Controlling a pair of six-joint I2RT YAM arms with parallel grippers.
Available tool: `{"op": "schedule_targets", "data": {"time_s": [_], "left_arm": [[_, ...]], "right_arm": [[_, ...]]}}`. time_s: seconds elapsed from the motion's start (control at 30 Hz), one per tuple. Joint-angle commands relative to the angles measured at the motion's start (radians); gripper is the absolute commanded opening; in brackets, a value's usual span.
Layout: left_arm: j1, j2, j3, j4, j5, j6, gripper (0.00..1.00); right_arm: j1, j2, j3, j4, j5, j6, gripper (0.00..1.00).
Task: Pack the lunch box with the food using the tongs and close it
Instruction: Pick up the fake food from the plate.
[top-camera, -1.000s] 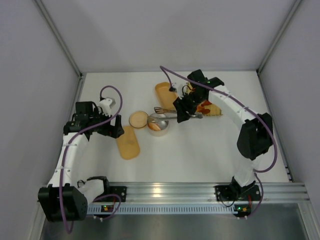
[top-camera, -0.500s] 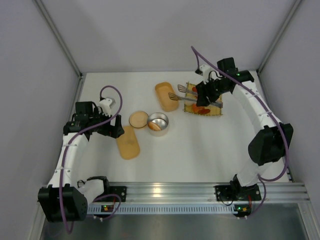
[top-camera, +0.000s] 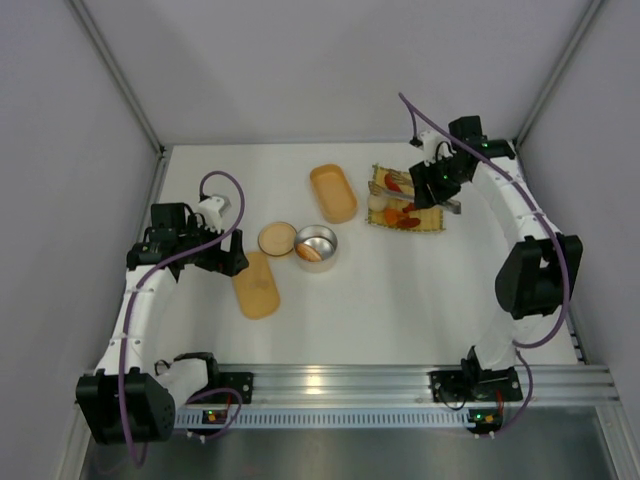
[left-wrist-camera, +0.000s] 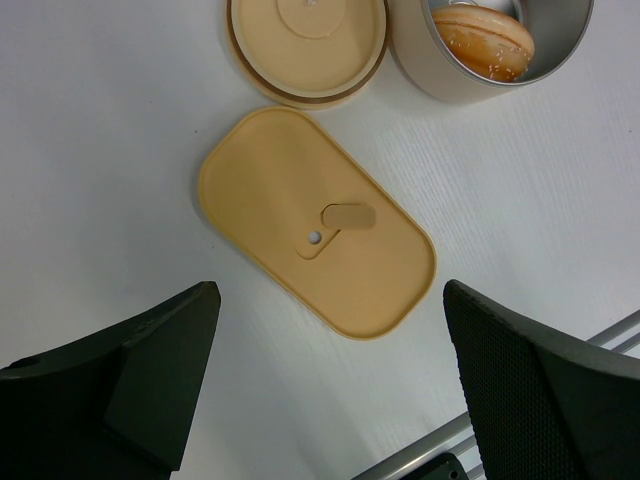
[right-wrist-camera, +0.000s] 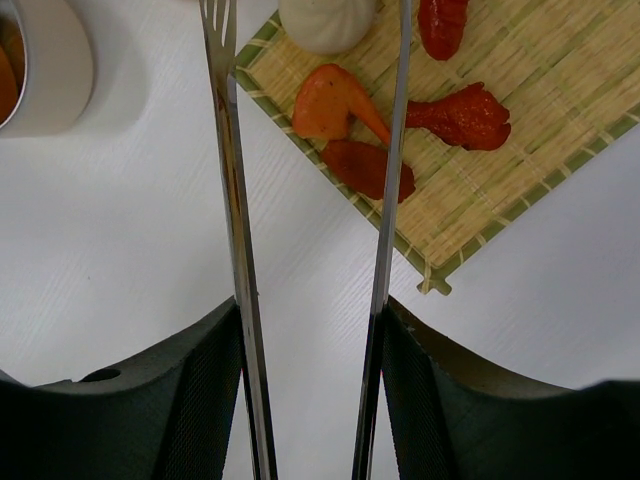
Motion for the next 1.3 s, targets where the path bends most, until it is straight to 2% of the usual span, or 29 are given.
{"op": "schedule_targets", "data": {"time_s": [0.0,0.67,0.87,1.1,1.27], "left_arm": [[-0.001,-0.003,-0.005,0.039,0.015,-0.009,0.98],[-0.001,0.009,-0.005,0.036,0.009,-0.002,0.98],[-0.001,0.009,-0.005,0.036,0.005,0.000,0.98],[-0.001,0.012,-0.002,0.039,0.003,0.000,0.98],[-0.001,0.020,0.007,0.034,0.006,-0.008,0.98]], "right_arm": [[-0.003,0.047,0.020,0.038,0.009,-0.001,0.52],[-0.024,0.150,0.003,0.062,-0.025,-0.012,0.52],[-0.023,0.150,0.003,0.048,-0.042,-0.021,0.47],[-0.026,0.115,0.000,0.035,-0.062,-0.019,0.30],[-0.034,0.045,0.035,0.001,-0.089,-0.012,0.27]]}}
